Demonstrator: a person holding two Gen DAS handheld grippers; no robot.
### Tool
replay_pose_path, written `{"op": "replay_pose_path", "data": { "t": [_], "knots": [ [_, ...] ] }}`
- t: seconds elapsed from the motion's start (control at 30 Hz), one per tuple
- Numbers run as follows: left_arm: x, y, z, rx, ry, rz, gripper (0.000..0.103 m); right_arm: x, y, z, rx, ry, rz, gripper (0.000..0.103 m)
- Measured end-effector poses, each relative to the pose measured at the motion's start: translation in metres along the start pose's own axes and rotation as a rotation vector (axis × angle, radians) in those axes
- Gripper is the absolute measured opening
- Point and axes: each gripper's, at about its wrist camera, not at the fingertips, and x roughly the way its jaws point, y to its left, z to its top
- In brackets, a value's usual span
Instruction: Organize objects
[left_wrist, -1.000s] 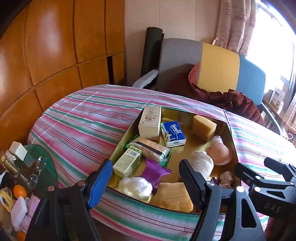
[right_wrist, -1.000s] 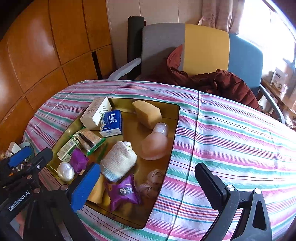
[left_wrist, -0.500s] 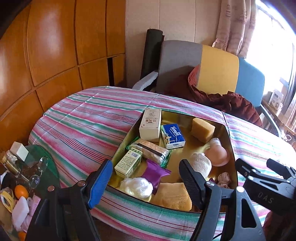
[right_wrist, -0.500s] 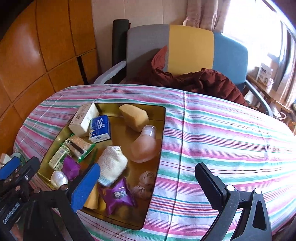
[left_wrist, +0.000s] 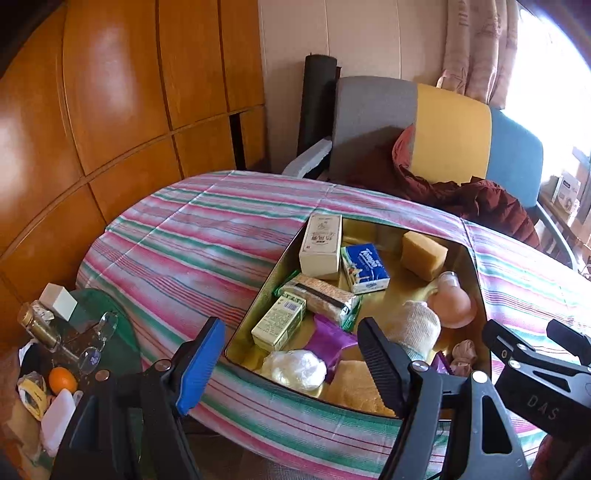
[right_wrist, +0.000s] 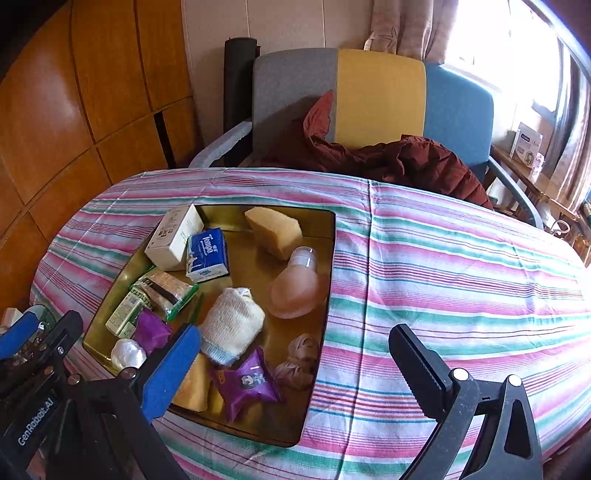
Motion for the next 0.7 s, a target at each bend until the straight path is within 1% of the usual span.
{"op": "replay_pose_path", "data": {
  "t": [0.13,0.3,0.43,0.7],
  "knots": [
    [0.0012,0.001,0.0,0.003,0.027,0.006,0.076,-0.0019,0.003,-0.0015,-0.005,-0.006,-0.007,0.103],
    [0.003,-0.0015,-0.0019,0.018,0.038,0.012,0.076,0.0009,0.0025,-0.0015,0.02,0.005,-0.024,0.103],
    [0.004,-0.0016,-0.0021,0.019,0.049,0.003,0.076,0.0029,-0.0003,-0.0006,0.03,0.018,-0.03,0.103],
    [0.0038,-0.0016,-0.0026,0.015,0.045,-0.002,0.075,0.0012,0.0026,0.0,0.012,0.001,-0.035,0.103]
  ]
}}
